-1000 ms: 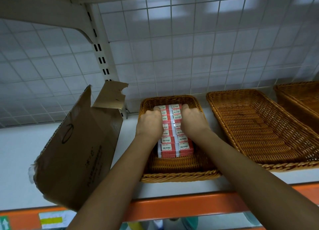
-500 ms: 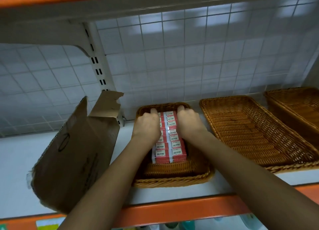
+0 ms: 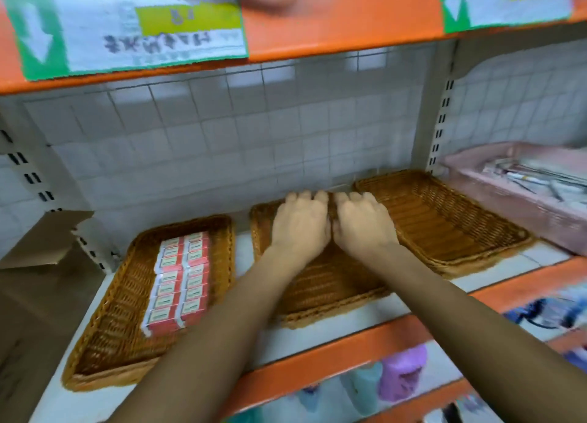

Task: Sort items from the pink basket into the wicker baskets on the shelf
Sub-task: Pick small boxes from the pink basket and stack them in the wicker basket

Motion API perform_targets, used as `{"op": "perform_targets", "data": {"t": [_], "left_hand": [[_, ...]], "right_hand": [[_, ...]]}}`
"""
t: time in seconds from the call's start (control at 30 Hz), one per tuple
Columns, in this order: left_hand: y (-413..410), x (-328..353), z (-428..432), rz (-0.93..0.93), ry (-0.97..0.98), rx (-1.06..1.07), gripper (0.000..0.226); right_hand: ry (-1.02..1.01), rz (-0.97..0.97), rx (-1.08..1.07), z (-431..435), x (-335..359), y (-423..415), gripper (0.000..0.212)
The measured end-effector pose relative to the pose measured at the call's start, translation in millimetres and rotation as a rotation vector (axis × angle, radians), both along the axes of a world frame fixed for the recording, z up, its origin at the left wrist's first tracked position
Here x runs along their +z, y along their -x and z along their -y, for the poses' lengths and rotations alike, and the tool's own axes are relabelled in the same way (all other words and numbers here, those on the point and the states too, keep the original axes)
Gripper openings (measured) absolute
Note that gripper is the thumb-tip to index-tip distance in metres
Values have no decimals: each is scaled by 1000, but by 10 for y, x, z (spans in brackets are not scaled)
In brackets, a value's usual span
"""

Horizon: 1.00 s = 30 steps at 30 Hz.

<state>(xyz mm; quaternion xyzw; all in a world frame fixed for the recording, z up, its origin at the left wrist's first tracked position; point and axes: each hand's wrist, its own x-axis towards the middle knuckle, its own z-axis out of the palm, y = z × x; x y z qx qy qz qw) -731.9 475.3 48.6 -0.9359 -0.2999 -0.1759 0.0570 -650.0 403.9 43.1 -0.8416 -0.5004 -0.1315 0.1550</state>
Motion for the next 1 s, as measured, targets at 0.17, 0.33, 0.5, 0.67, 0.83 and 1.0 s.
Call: {"op": "perform_targets", "data": {"t": [0.17, 0.33, 0.5, 0.67, 0.83, 1.0], "left_hand": [[-852, -35, 635, 23, -7, -128, 27], [-1578, -110, 1199, 32, 0, -231, 30], [-2243, -148, 1607, 21, -4, -349, 33], [-2844, -152, 1734, -11, -8, -420, 32], [-3498, -104, 1519, 0, 35, -431, 31], [-3998, -117, 1309, -43, 81, -410, 34]], "right_hand": [[22, 9, -89, 762, -15, -750, 31], [39, 12, -175, 1400, -35, -1354, 31], [38, -20, -292, 1884, -108, -1944, 34], [19, -90, -341, 2071, -110, -2508, 39], [32, -249, -195, 1985, -47, -3053, 34], [117, -251, -185, 1765, 27, -3616, 40]]}}
